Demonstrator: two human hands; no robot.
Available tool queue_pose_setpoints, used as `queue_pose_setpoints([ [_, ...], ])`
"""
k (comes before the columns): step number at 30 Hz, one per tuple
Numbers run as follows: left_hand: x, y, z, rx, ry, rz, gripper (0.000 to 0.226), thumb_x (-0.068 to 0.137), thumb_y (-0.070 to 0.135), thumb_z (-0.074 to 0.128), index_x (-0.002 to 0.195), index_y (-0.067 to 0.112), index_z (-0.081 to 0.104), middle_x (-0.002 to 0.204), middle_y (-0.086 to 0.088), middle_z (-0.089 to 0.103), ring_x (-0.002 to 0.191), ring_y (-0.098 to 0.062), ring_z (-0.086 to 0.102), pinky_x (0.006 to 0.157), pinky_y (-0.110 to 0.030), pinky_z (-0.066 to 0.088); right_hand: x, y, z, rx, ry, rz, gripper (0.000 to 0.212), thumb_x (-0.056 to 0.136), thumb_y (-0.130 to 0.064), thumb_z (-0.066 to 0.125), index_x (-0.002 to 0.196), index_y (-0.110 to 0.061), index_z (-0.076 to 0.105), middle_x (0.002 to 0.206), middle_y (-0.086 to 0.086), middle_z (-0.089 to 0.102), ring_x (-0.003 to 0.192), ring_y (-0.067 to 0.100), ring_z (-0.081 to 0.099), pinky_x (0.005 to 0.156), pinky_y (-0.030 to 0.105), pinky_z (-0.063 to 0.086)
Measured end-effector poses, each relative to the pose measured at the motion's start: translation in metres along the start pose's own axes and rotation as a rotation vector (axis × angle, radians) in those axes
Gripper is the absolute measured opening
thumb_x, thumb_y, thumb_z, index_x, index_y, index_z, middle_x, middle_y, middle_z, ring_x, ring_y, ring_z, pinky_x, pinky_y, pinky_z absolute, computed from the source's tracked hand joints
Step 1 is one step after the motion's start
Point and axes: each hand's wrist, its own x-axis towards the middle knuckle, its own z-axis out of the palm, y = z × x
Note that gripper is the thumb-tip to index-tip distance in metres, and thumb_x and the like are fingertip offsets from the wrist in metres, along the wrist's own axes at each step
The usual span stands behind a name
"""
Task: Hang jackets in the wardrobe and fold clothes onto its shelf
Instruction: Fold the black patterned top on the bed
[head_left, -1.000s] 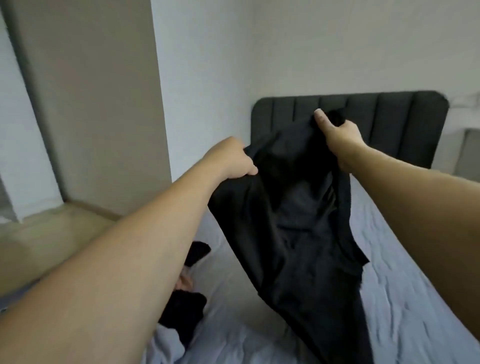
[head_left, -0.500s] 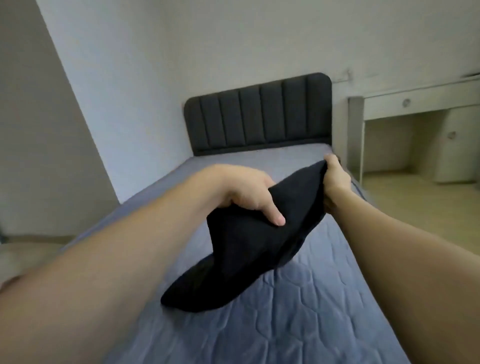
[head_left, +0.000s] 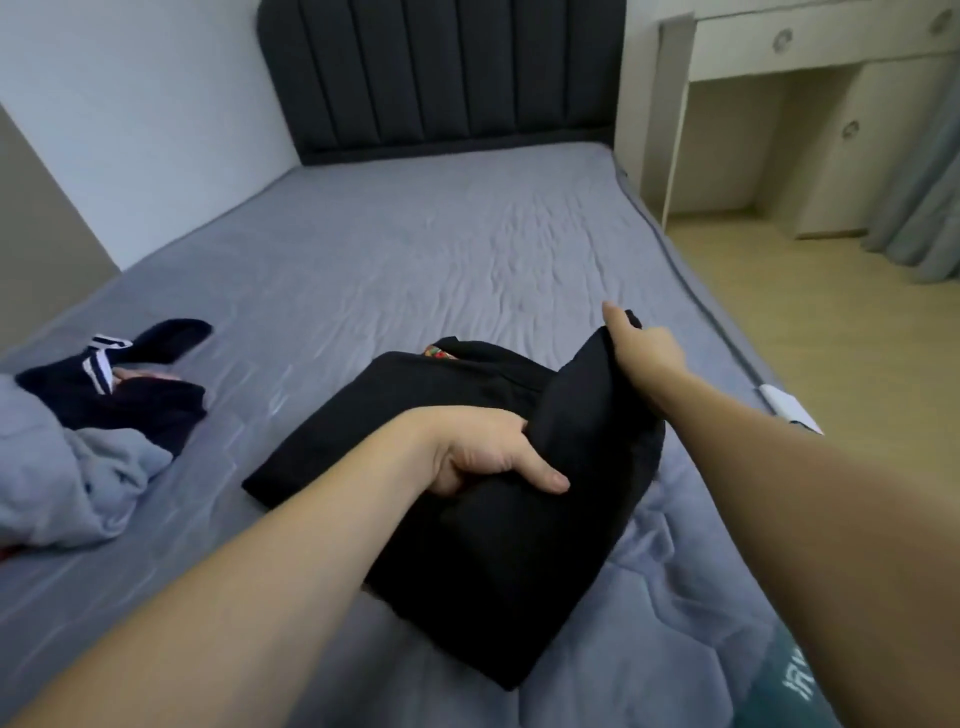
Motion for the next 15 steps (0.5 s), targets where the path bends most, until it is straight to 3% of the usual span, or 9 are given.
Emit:
queue_pose_setpoints([
  [3, -0.024, -0.018, -0.063, 0.124, 0.238, -0.060, 0.020, 0.083, 0.005, 0.070, 0.102, 0.009, 0.071, 0.100, -0.016, 0.073, 0.095, -0.035, 0.069, 0.089, -0.049, 0.055, 0.000, -0.048, 0.052, -0.192, -0.028, -0.172, 0.079, 0.076, -0.083, 0.030, 0.089, -0.009, 0.055, 0.077, 0.001, 0.054, 0.074, 0.022, 0.055, 0.062, 0.034, 0.036],
  [6, -0.038, -0.050, -0.126, 0.280, 0.527, -0.127, 0.020, 0.082, 0.016, 0.071, 0.101, 0.013, 0.068, 0.099, -0.008, 0.071, 0.091, -0.028, 0.068, 0.089, -0.043, 0.055, -0.003, -0.087, 0.110, -0.290, -0.108, -0.335, 0.073, 0.080, -0.080, 0.033, 0.087, -0.012, 0.057, 0.080, 0.001, 0.059, 0.075, 0.021, 0.058, 0.060, 0.033, 0.039],
  [10, -0.031, -0.109, -0.183, 0.308, 0.736, -0.241, 0.009, 0.082, 0.019, 0.065, 0.089, 0.014, 0.063, 0.100, -0.008, 0.064, 0.086, -0.021, 0.061, 0.071, -0.028, 0.048, 0.004, -0.116, 0.182, -0.410, -0.368, -0.561, 0.058, 0.087, -0.062, 0.051, 0.122, -0.017, 0.052, 0.113, 0.001, 0.059, 0.100, 0.021, 0.055, 0.080, 0.032, 0.042],
  [13, -0.008, -0.154, -0.204, 0.171, 0.808, -0.308, 0.037, 0.078, 0.024, 0.062, 0.110, 0.007, 0.063, 0.120, -0.018, 0.059, 0.106, -0.033, 0.059, 0.088, -0.034, 0.050, 0.020, -0.115, 0.225, -0.523, -0.510, -0.561, 0.062, 0.090, -0.052, 0.056, 0.138, -0.015, 0.042, 0.132, 0.005, 0.053, 0.116, 0.024, 0.052, 0.086, 0.028, 0.037],
  [15, 0.007, -0.175, -0.205, 0.089, 0.854, -0.237, 0.036, 0.071, 0.035, 0.057, 0.096, 0.010, 0.064, 0.106, -0.013, 0.063, 0.096, -0.031, 0.061, 0.085, -0.037, 0.052, 0.037, -0.105, 0.246, -0.574, -0.559, -0.489, 0.067, 0.090, -0.054, 0.054, 0.142, -0.016, 0.037, 0.138, 0.006, 0.050, 0.122, 0.024, 0.050, 0.088, 0.028, 0.035],
])
